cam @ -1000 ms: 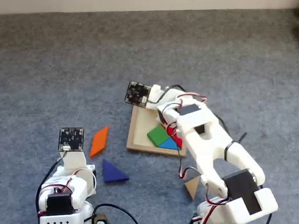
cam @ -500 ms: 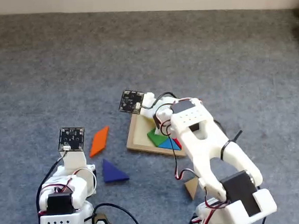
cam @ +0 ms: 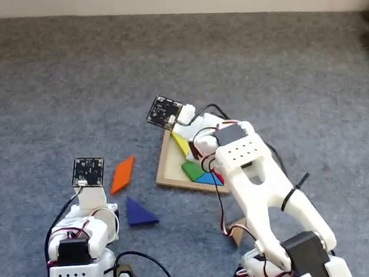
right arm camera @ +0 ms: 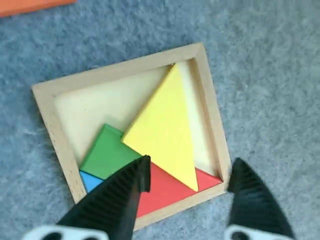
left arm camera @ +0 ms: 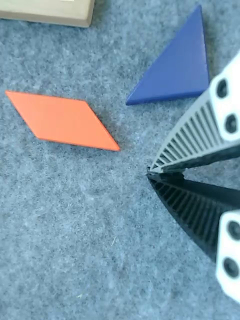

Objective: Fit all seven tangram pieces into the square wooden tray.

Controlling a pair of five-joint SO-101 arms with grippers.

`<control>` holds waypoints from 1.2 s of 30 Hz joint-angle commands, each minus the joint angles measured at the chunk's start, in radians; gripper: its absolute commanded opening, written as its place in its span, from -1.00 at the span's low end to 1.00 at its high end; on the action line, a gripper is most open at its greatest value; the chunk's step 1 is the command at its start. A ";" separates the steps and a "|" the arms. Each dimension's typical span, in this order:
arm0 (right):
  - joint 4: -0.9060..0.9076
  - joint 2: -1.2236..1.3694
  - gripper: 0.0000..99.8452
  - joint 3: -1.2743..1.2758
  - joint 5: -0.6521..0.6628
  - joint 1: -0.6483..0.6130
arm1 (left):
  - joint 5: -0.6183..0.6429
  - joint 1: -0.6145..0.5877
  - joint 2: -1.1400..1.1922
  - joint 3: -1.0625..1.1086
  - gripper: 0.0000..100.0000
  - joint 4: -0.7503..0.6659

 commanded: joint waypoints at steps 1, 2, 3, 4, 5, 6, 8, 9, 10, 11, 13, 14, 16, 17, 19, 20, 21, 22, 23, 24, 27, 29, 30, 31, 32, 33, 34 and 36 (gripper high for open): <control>0.007 -0.051 -0.89 -0.061 -0.011 -0.008 | 0.008 -0.013 -0.042 0.019 -0.99 0.003; 0.007 -0.042 -0.99 -0.059 -0.012 -0.010 | 0.008 -0.013 -0.042 0.019 -0.99 0.003; 0.008 -0.033 -1.00 -0.059 -0.020 -0.016 | 0.008 -0.013 -0.042 0.019 -0.99 0.003; 0.008 -0.021 -0.97 -0.059 -0.057 -0.018 | 0.008 -0.013 -0.042 0.019 -0.99 0.003; 0.007 -0.004 -0.96 -0.059 -0.117 -0.019 | 0.008 -0.013 -0.042 0.019 -0.99 0.003; 0.002 0.013 -0.96 -0.061 -0.172 -0.019 | 0.008 -0.013 -0.042 0.019 -0.99 0.003; 0.001 0.064 -0.96 -0.068 -0.256 -0.019 | 0.008 -0.013 -0.042 0.019 -0.99 0.003; 0.001 0.093 -0.96 -0.068 -0.272 -0.016 | 0.008 -0.013 -0.042 0.019 -0.99 0.003; -0.001 0.124 -0.96 -0.070 -0.278 -0.013 | 0.008 -0.013 -0.042 0.019 -0.99 0.003; -0.018 0.153 -0.96 -0.074 -0.278 -0.008 | 0.008 -0.013 -0.042 0.019 -0.99 0.003; -0.073 0.217 -0.96 -0.088 -0.279 -0.002 | 0.008 -0.013 -0.042 0.019 -0.99 0.003; -0.101 0.246 -0.96 -0.093 -0.279 0.004 | 0.008 -0.013 -0.042 0.019 -0.99 0.003; -0.139 0.297 -0.96 -0.107 -0.276 0.035 | 0.008 -0.013 -0.042 0.019 -0.99 0.003; -0.151 0.317 -0.96 -0.120 -0.276 0.051 | 0.008 -0.013 -0.042 0.019 -0.99 0.003; -0.154 0.340 -0.96 -0.153 -0.276 0.076 | 0.008 -0.013 -0.042 0.019 -0.99 0.003; -0.154 0.343 -0.96 -0.168 -0.276 0.085 | 0.008 -0.013 -0.042 0.019 -0.99 0.003; -0.154 0.341 -0.96 -0.176 -0.276 0.093 | 0.008 -0.013 -0.042 0.019 -0.99 0.003; -0.151 0.337 -0.96 -0.182 -0.276 0.096 | 0.008 -0.013 -0.042 0.019 -0.99 0.003; -0.151 0.328 -0.96 -0.182 -0.276 0.097 | 0.008 -0.013 -0.042 0.019 -0.99 0.003; -0.150 0.315 -0.96 -0.182 -0.276 0.097 | 0.008 -0.013 -0.042 0.019 -0.99 0.003; -0.150 0.251 -0.96 -0.182 -0.276 0.094 | 0.008 -0.013 -0.042 0.019 -0.99 0.003; -0.148 0.203 -0.96 -0.173 -0.279 0.096 | 0.008 -0.013 -0.042 0.019 -0.99 0.003; -0.148 0.179 -0.96 -0.157 -0.279 0.097 | 0.008 -0.013 -0.042 0.019 -0.99 0.003; -0.148 0.156 -0.96 -0.147 -0.279 0.097 | 0.008 -0.013 -0.042 0.019 -0.99 0.003; -0.150 0.133 -0.96 -0.134 -0.281 0.097 | 0.008 -0.013 -0.042 0.019 -0.99 0.003; -0.150 0.114 -0.96 -0.125 -0.281 0.094 | 0.008 -0.013 -0.042 0.019 -0.99 0.003; -0.150 0.101 -0.96 -0.117 -0.281 0.091 | 0.008 -0.013 -0.042 0.019 -0.99 0.003; -0.156 0.081 -0.96 -0.099 -0.281 0.091 | 0.008 -0.013 -0.042 0.019 -0.99 0.003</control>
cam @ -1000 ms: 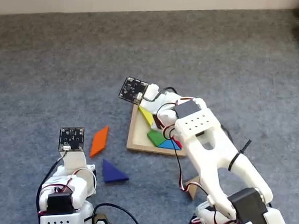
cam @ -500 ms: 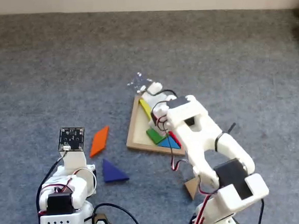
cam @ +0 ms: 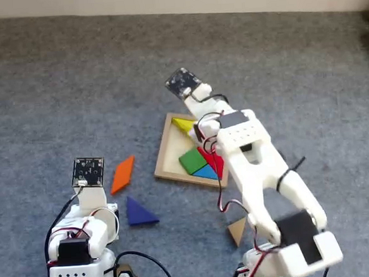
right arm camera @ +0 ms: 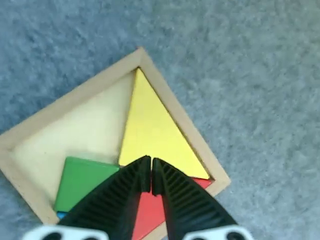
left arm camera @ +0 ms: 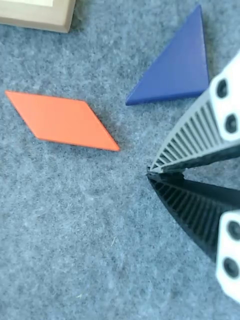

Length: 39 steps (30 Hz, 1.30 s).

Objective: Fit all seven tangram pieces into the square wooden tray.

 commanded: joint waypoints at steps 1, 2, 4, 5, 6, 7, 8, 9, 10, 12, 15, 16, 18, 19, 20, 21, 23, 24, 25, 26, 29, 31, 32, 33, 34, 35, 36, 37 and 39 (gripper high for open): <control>-0.025 -0.081 -0.96 0.004 -0.008 0.008 | 0.008 -0.013 -0.042 0.019 -0.99 0.003; -0.025 -0.081 -0.96 0.005 -0.008 0.008 | 0.008 -0.013 -0.042 0.019 -0.99 0.003; -0.025 -0.081 -0.96 0.010 -0.008 0.008 | 0.008 -0.013 -0.042 0.019 -0.99 0.003; -0.022 -0.081 -0.96 0.012 -0.008 0.008 | 0.008 -0.013 -0.042 0.019 -0.99 0.003; -0.019 -0.081 -0.96 0.018 -0.008 0.008 | 0.008 -0.013 -0.042 0.019 -0.99 0.003; -0.019 -0.091 -0.96 0.036 -0.008 0.008 | 0.008 -0.013 -0.042 0.019 -0.99 0.003; -0.018 -0.094 -0.96 0.051 -0.008 0.010 | 0.008 -0.013 -0.042 0.019 -0.99 0.003; -0.018 -0.105 -0.96 0.068 -0.009 0.010 | 0.008 -0.013 -0.042 0.019 -0.99 0.003; -0.007 -0.124 -0.96 0.085 -0.009 0.010 | 0.008 -0.013 -0.042 0.019 -0.99 0.003; 0.054 -0.173 -0.96 0.107 -0.044 0.013 | 0.008 -0.013 -0.042 0.019 -0.99 0.003; 0.205 -0.255 -0.96 0.105 -0.173 0.016 | 0.008 -0.013 -0.042 0.019 -0.99 0.003; 0.252 -0.283 -0.96 0.105 -0.216 0.016 | 0.008 -0.013 -0.042 0.019 -0.99 0.003; 0.338 -0.329 -0.96 0.111 -0.304 0.016 | 0.008 -0.013 -0.042 0.019 -0.99 0.003; 0.381 -0.344 -0.95 0.113 -0.345 0.016 | 0.008 -0.013 -0.042 0.019 -0.99 0.003; 0.423 -0.357 -0.95 0.113 -0.388 0.016 | 0.008 -0.013 -0.042 0.019 -0.99 0.003; 0.460 -0.366 -0.95 0.114 -0.427 0.016 | 0.008 -0.013 -0.042 0.019 -0.99 0.003; 0.533 -0.367 -0.95 0.117 -0.491 0.016 | 0.008 -0.013 -0.042 0.019 -0.99 0.003; 0.572 -0.377 -0.95 0.131 -0.522 0.016 | 0.008 -0.013 -0.042 0.019 -0.99 0.003; 0.598 -0.381 -0.95 0.148 -0.549 0.016 | 0.008 -0.013 -0.042 0.019 -0.99 0.003; 0.613 -0.384 -0.95 0.168 -0.577 0.016 | 0.008 -0.013 -0.042 0.019 -0.99 0.003; 0.621 -0.401 -0.95 0.240 -0.657 0.025 | 0.008 -0.013 -0.042 0.019 -0.99 0.003; 0.619 -0.414 -0.95 0.292 -0.707 0.031 | 0.008 -0.013 -0.042 0.019 -0.99 0.003; 0.618 -0.421 -0.95 0.312 -0.736 0.031 | 0.008 -0.013 -0.042 0.019 -0.99 0.003; 0.613 -0.426 -0.95 0.332 -0.761 0.031 | 0.008 -0.013 -0.042 0.019 -0.99 0.003; 0.613 -0.426 -0.95 0.348 -0.784 0.031 | 0.008 -0.013 -0.042 0.019 -0.99 0.003; 0.613 -0.424 -0.95 0.358 -0.802 0.031 | 0.008 -0.013 -0.042 0.019 -0.99 0.003; 0.613 -0.424 -0.95 0.369 -0.819 0.031 | 0.008 -0.013 -0.042 0.019 -0.99 0.003; 0.613 -0.424 -0.94 0.378 -0.833 0.031 | 0.008 -0.013 -0.042 0.019 -0.99 0.003; 0.618 -0.424 -0.87 0.395 -0.862 0.031 | 0.008 -0.013 -0.042 0.019 -0.99 0.003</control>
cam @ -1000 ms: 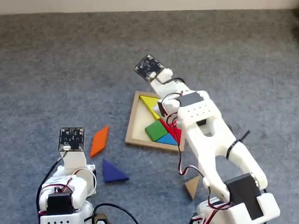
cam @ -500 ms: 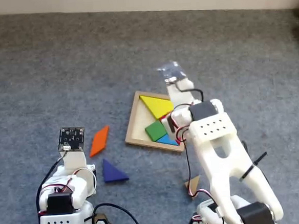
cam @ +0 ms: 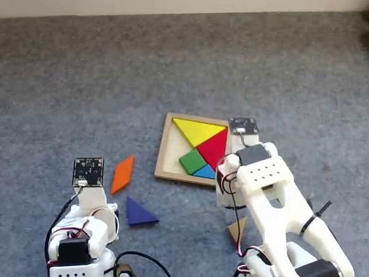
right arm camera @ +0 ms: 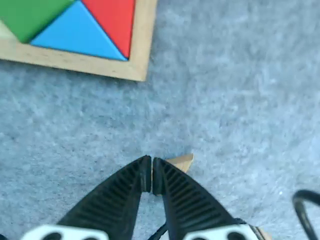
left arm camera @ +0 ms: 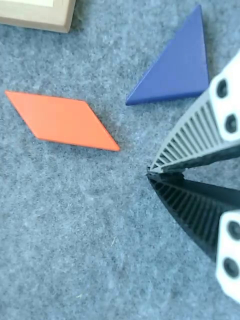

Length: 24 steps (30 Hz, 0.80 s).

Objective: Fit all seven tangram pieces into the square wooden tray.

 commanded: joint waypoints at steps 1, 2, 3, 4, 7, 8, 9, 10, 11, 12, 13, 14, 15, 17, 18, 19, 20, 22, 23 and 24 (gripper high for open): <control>0.012 -0.039 -0.81 0.016 -0.060 0.012 | 0.008 -0.013 -0.042 0.019 -0.99 0.003; 0.012 -0.039 -0.73 0.028 -0.077 0.012 | 0.008 -0.013 -0.042 0.019 -0.99 0.003; 0.012 -0.039 -0.65 0.041 -0.092 0.012 | 0.008 -0.013 -0.042 0.019 -0.99 0.003; 0.012 -0.039 -0.57 0.054 -0.103 0.010 | 0.008 -0.013 -0.042 0.019 -0.99 0.003; 0.012 -0.039 -0.44 0.081 -0.112 0.010 | 0.008 -0.013 -0.042 0.019 -0.99 0.003; 0.013 -0.039 -0.44 0.081 -0.112 0.010 | 0.008 -0.013 -0.042 0.019 -0.99 0.003; 0.013 -0.039 -0.44 0.081 -0.112 0.004 | 0.008 -0.013 -0.042 0.019 -0.99 0.003; 0.013 -0.039 -0.44 0.081 -0.112 -0.008 | 0.008 -0.013 -0.042 0.019 -0.99 0.003; 0.013 -0.039 -0.44 0.082 -0.112 -0.024 | 0.008 -0.013 -0.042 0.019 -0.99 0.003; 0.013 -0.039 -0.44 0.088 -0.114 -0.041 | 0.008 -0.013 -0.042 0.019 -0.99 0.003; 0.013 -0.039 -0.44 0.102 -0.114 -0.058 | 0.008 -0.013 -0.042 0.019 -0.99 0.003; 0.010 -0.039 -0.44 0.119 -0.114 -0.076 | 0.008 -0.013 -0.042 0.019 -0.99 0.003; 0.004 -0.039 -0.44 0.131 -0.114 -0.094 | 0.008 -0.013 -0.042 0.019 -0.99 0.003; 0.004 -0.038 -0.44 0.139 -0.115 -0.125 | 0.008 -0.013 -0.042 0.019 -0.99 0.003; 0.004 -0.038 -0.44 0.139 -0.132 -0.136 | 0.008 -0.013 -0.042 0.019 -0.99 0.003; 0.002 -0.038 -0.44 0.140 -0.158 -0.145 | 0.008 -0.013 -0.042 0.019 -0.99 0.003; -0.005 -0.038 -0.44 0.145 -0.180 -0.154 | 0.008 -0.013 -0.042 0.019 -0.99 0.003; -0.053 -0.036 -0.44 0.148 -0.203 -0.168 | 0.008 -0.013 -0.042 0.019 -0.99 0.003; -0.077 -0.036 -0.44 0.159 -0.206 -0.173 | 0.008 -0.013 -0.042 0.019 -0.99 0.003; -0.099 -0.036 -0.44 0.180 -0.206 -0.176 | 0.008 -0.013 -0.042 0.019 -0.99 0.003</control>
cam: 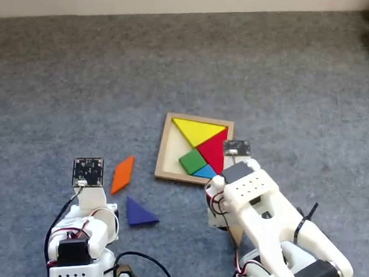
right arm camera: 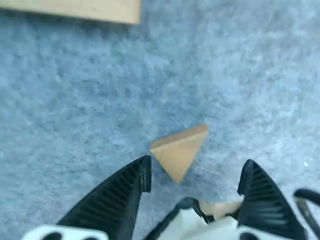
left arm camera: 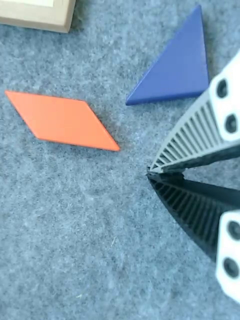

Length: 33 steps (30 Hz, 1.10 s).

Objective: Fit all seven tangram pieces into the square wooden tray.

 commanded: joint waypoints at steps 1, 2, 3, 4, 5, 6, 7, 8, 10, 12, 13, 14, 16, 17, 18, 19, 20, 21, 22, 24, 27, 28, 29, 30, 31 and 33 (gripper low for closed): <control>-0.074 -0.030 -0.44 0.050 -0.021 -0.018 | 0.008 -0.013 -0.042 0.019 -0.99 0.003; -0.087 -0.030 -0.44 0.065 -0.023 -0.019 | 0.008 -0.013 -0.042 0.019 -0.99 0.003; -0.097 -0.030 -0.44 0.077 -0.023 -0.019 | 0.008 -0.013 -0.042 0.019 -0.99 0.003; -0.102 -0.030 -0.44 0.084 -0.021 -0.019 | 0.008 -0.013 -0.042 0.019 -0.99 0.003; -0.102 -0.030 -0.44 0.084 -0.021 -0.019 | 0.008 -0.013 -0.042 0.019 -0.99 0.003; -0.102 -0.025 -0.44 0.085 -0.021 -0.019 | 0.008 -0.013 -0.042 0.019 -0.99 0.003; -0.102 -0.018 -0.44 0.084 -0.023 -0.019 | 0.008 -0.013 -0.042 0.019 -0.99 0.003; -0.102 -0.007 -0.45 0.084 -0.023 -0.019 | 0.008 -0.013 -0.042 0.019 -0.99 0.003; -0.104 0.030 -0.52 0.084 -0.025 -0.019 | 0.008 -0.013 -0.042 0.019 -0.99 0.003; -0.142 0.071 -0.63 0.082 -0.025 -0.016 | 0.008 -0.013 -0.042 0.019 -0.99 0.003; -0.170 0.090 -0.69 0.082 -0.025 -0.015 | 0.008 -0.013 -0.042 0.019 -0.99 0.003; -0.193 0.104 -0.74 0.082 -0.020 -0.015 | 0.008 -0.013 -0.042 0.019 -0.99 0.003; -0.208 0.122 -0.82 0.082 -0.018 -0.015 | 0.008 -0.013 -0.042 0.019 -0.99 0.003; -0.205 0.124 -0.86 0.082 -0.017 -0.015 | 0.008 -0.013 -0.042 0.019 -0.99 0.003; -0.205 0.120 -0.89 0.082 -0.017 -0.015 | 0.008 -0.013 -0.042 0.019 -0.99 0.003; -0.205 0.111 -0.91 0.082 -0.017 -0.015 | 0.008 -0.013 -0.042 0.019 -0.99 0.003; -0.205 0.097 -0.92 0.082 -0.012 -0.015 | 0.008 -0.013 -0.042 0.019 -0.99 0.003; -0.205 0.079 -0.93 0.082 0.009 -0.015 | 0.008 -0.013 -0.042 0.019 -0.99 0.003; -0.199 0.056 -0.94 0.082 0.041 -0.013 | 0.008 -0.013 -0.042 0.019 -0.99 0.003; -0.177 -0.005 -0.95 0.082 0.100 -0.012 | 0.008 -0.013 -0.042 0.019 -0.99 0.003; -0.147 -0.124 -0.96 0.082 0.157 0.007 | 0.008 -0.013 -0.042 0.019 -0.99 0.003; -0.147 -0.168 -0.96 0.082 0.172 0.015 | 0.008 -0.013 -0.042 0.019 -0.99 0.003; -0.148 -0.208 -0.96 0.082 0.187 0.025 | 0.008 -0.013 -0.042 0.019 -0.99 0.003; -0.151 -0.242 -0.96 0.082 0.204 0.031 | 0.008 -0.013 -0.042 0.019 -0.99 0.003; -0.151 -0.275 -0.96 0.084 0.224 0.031 | 0.008 -0.013 -0.042 0.019 -0.99 0.003; -0.151 -0.332 -0.96 0.090 0.252 0.030 | 0.008 -0.013 -0.042 0.019 -0.99 0.003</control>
